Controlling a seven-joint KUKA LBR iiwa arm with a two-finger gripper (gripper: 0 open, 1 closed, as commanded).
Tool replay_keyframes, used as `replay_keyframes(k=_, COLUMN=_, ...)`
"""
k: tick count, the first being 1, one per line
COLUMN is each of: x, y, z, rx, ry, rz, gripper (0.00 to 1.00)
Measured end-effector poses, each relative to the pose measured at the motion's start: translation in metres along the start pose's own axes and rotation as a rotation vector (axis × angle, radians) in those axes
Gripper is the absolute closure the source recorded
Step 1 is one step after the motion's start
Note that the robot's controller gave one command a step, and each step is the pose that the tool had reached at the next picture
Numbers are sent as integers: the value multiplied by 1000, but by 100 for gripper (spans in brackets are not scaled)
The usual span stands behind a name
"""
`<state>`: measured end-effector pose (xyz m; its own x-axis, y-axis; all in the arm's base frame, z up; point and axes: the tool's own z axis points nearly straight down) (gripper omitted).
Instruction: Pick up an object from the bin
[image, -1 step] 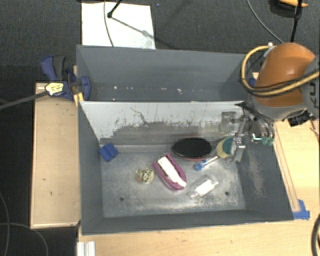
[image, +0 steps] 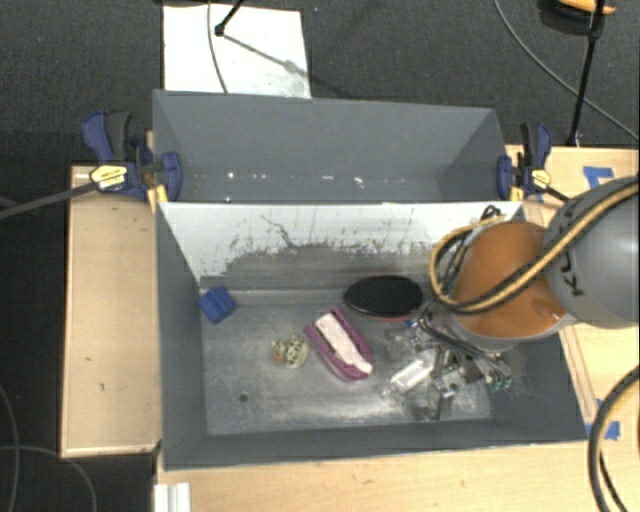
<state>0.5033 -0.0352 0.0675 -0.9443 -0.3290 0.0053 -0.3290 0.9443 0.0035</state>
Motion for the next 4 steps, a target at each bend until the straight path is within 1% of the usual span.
replay_keyframes(k=1, x=7, y=16, z=-33, rx=4, ry=-9, rz=-115, gripper=0)
replay_keyframes(k=2, x=6, y=-10, z=-52, rx=6, ry=-9, rz=-233, gripper=0)
replay_keyframes(k=3, x=9, y=25, z=-1, rx=5, ry=-12, rz=-252, gripper=0)
replay_keyframes(k=4, x=12, y=-31, z=-3, rx=8, ry=-8, rz=-355, gripper=0)
